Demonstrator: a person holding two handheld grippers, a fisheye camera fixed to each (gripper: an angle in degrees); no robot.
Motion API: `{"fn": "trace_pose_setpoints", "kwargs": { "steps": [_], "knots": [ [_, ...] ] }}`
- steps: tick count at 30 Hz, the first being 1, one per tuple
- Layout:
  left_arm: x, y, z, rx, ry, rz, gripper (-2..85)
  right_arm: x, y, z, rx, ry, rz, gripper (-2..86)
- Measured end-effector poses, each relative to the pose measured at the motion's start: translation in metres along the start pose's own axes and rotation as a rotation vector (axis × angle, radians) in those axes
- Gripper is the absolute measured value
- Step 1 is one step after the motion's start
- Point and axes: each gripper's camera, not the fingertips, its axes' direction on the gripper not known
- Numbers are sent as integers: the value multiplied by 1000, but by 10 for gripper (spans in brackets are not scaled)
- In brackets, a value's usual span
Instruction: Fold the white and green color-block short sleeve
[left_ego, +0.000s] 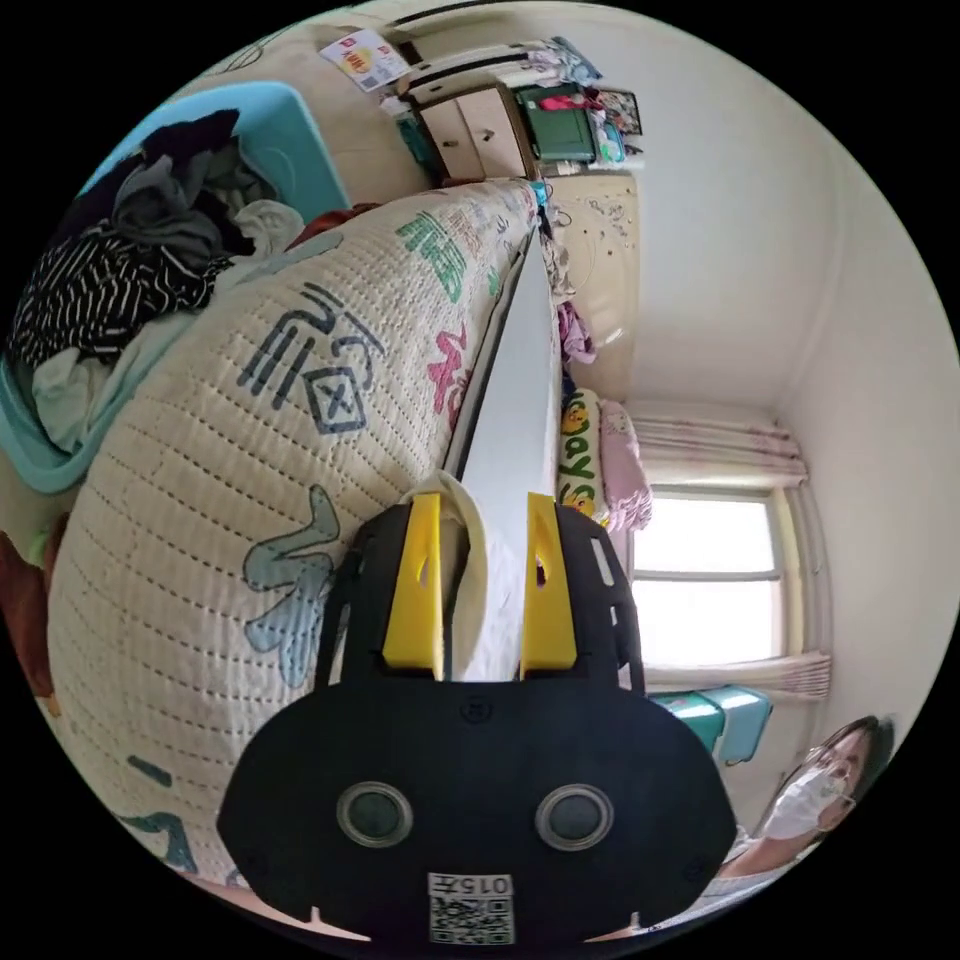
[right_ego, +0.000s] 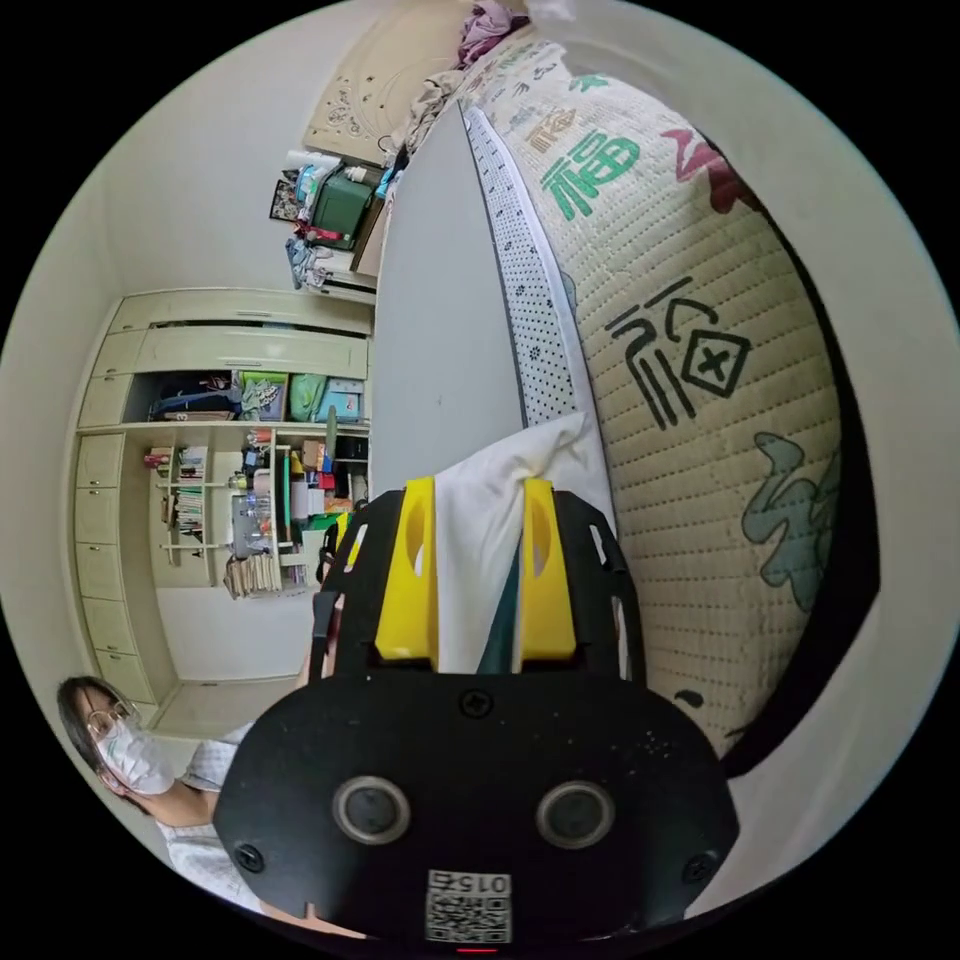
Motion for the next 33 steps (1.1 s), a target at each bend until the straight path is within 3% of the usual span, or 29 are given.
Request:
{"fn": "trace_pose_setpoints", "kwargs": {
  "steps": [3, 9, 17, 21, 27, 30, 33],
  "knots": [
    [-8, -11, -22, 8, 44, 11, 112, 0, -20, -23, 7, -50, 23, 112],
    [-19, -14, -42, -145, 51, -12, 99, -9, -41, -63, 1, -66, -4, 91],
    [-54, -57, -25, 63, 266, -182, 105, -29, -59, -102, 36, -91, 43, 86],
    [-52, -70, -40, 50, 254, -140, 103, -39, -68, -111, 27, -25, 53, 47],
    [-44, -85, -117, 307, 184, -54, 66, -50, -70, -125, 57, -35, 31, 17],
    [-38, -96, -123, 205, 164, -25, 66, -56, -71, -130, 53, -41, 36, 14],
    [-30, -91, -93, -22, 80, 12, 79, -61, -72, -133, 47, -48, 33, 15]
  ]
}}
